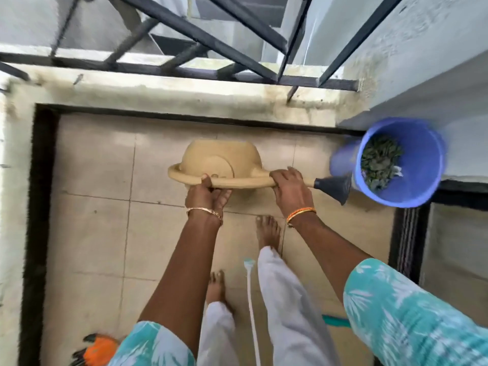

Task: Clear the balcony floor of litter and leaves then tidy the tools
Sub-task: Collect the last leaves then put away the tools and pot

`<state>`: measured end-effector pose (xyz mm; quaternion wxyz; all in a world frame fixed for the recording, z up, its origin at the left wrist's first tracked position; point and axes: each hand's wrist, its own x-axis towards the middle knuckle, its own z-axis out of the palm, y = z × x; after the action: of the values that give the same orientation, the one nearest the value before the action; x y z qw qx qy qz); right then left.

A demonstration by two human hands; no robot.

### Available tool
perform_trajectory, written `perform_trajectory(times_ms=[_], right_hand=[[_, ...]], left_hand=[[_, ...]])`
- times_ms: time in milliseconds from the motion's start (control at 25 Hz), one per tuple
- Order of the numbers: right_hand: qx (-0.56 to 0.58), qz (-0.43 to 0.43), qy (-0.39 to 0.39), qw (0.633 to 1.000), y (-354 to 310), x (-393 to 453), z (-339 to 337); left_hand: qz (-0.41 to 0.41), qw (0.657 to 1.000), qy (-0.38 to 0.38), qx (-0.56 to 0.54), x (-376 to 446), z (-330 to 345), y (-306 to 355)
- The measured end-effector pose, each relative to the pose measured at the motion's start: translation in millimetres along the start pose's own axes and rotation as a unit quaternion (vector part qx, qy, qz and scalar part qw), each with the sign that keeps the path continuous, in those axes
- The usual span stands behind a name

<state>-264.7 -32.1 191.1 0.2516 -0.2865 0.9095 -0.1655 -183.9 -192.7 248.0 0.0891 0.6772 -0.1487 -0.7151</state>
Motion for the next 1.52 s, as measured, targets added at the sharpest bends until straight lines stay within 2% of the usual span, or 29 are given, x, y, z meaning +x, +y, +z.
perform_trajectory(times_ms=[240,520,1000,1200,1280,1320,1440,1520], right_hand=[[-0.002,-0.009,0.008,1.000,35,85,17],[-0.013,0.045,-0.013,0.999,68,117,16],[0.027,0.104,-0.032,0.994,84,116,17],[-0.015,0.115,-0.030,0.993,76,106,9],[-0.023,0.097,0.001,0.995,64,97,2],[-0.027,0.076,0.021,0.997,55,90,-2],[-0.042,0.001,0.046,0.998,24,63,-11],[-0.053,-0.033,0.030,0.998,0,40,-13]], left_hand=[[0.015,1.000,-0.010,-0.016,75,46,1],[-0.007,0.999,-0.028,-0.017,99,83,-8],[0.026,0.987,-0.003,0.162,93,98,-12],[0.063,0.973,0.022,0.223,86,86,-20],[0.115,0.944,0.046,0.307,82,72,-22],[0.147,0.913,0.054,0.376,77,62,-25],[0.243,0.775,0.050,0.581,50,23,-35],[0.261,0.683,0.050,0.680,30,-7,-38]])
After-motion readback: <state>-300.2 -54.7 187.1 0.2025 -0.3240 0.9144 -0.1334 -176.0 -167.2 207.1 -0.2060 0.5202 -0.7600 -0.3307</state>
